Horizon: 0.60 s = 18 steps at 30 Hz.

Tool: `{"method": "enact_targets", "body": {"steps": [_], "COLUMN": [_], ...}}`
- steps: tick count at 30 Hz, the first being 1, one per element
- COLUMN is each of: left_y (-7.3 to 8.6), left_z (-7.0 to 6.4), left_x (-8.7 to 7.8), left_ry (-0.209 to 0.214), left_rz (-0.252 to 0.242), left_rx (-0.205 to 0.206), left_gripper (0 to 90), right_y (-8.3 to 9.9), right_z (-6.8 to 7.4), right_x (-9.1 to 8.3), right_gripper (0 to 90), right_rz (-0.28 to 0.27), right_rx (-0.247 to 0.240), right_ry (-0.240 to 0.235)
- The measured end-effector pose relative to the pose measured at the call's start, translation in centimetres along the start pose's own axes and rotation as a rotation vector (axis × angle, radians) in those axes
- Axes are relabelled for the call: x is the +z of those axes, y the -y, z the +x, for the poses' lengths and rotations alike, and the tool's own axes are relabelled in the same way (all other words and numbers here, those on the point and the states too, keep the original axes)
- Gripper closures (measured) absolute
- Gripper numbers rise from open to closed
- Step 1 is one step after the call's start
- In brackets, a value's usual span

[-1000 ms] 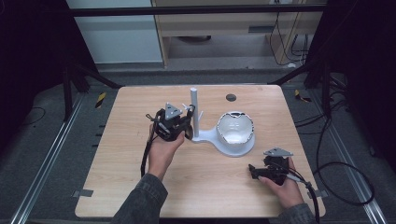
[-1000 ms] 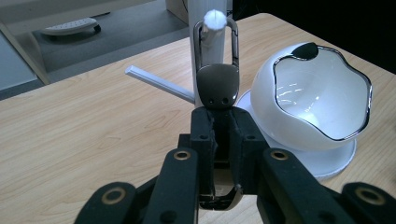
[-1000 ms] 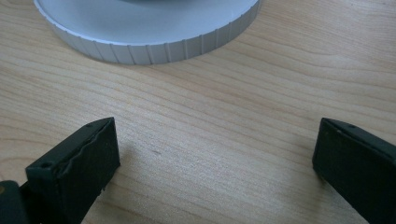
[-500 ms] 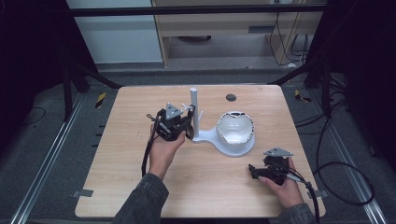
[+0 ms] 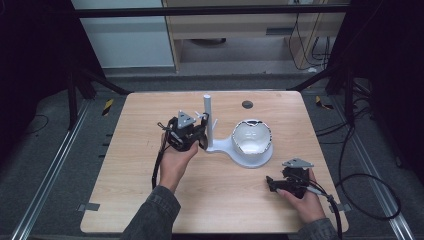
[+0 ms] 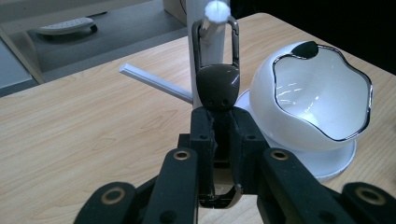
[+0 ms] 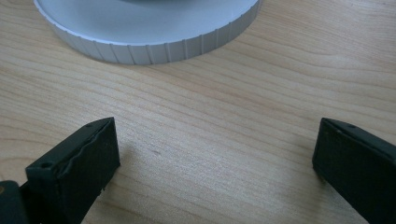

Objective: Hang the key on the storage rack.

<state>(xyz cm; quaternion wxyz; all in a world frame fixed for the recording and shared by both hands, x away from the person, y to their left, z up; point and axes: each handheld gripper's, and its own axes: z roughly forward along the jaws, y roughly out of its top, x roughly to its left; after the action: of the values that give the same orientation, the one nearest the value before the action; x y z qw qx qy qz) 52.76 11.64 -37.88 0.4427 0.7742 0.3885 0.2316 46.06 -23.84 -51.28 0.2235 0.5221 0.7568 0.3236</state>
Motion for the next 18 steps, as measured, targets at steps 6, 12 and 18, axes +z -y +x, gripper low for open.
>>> {"method": "enact_targets", "body": {"steps": [6, 12, 18], "left_y": [0.04, 0.10, 0.15], "left_z": [0.09, -0.10, 0.03], "left_x": [0.12, 0.44, 0.50], "left_ry": [0.002, 0.004, 0.006], "left_rz": [0.000, -0.003, -0.005], "left_rx": [-0.001, -0.003, -0.011], "left_gripper": [80.4, 80.2, 80.0], "right_y": [0.00, 0.00, 0.00], "right_z": [0.00, 0.00, 0.00], "right_x": [0.00, 0.00, 0.00], "right_gripper": [1.0, 1.0, 0.9], "right_rz": [0.000, 0.000, 0.000], "right_rx": [0.000, 0.000, 0.000], "right_ry": [0.000, 0.000, 0.000]}}
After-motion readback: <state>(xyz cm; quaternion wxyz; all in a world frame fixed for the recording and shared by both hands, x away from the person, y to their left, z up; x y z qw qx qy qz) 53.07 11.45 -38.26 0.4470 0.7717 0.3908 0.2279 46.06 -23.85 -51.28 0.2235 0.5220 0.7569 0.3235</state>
